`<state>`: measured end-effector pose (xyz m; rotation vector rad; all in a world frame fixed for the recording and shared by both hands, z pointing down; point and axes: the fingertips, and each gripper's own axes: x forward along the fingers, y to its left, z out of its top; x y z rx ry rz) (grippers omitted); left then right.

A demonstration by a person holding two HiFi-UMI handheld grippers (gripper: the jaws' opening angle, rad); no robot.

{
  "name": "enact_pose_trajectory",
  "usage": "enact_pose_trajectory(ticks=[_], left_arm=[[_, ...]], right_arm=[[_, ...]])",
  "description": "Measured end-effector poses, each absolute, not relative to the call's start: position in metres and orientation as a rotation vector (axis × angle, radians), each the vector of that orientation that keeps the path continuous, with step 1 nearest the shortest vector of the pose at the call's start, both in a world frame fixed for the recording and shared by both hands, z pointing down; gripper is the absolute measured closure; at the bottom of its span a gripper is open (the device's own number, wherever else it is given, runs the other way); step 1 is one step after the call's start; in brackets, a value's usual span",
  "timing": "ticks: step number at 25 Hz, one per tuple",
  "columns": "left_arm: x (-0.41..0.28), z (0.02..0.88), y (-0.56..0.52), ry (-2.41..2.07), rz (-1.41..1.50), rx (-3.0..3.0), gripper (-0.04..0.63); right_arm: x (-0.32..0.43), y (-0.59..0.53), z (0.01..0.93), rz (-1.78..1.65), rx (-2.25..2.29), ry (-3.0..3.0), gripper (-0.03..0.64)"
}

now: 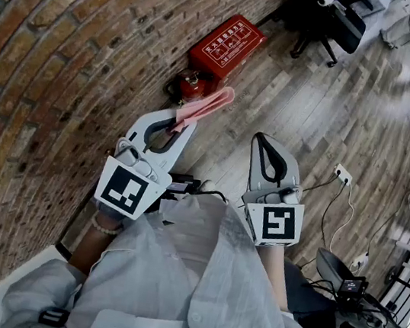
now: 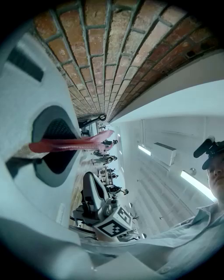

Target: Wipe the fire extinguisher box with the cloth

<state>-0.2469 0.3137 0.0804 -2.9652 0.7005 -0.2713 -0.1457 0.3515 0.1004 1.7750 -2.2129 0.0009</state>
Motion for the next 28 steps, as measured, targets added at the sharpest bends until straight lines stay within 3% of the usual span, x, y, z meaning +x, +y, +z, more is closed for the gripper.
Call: enact_pose_trajectory(ticks=[28], left_arm=[[-0.263,0.081,0.304,0.630,-0.240,-2.967,0.584]], right_arm=[[-0.156,0.349,0.102,0.005,1.859,-2.145,0.609]])
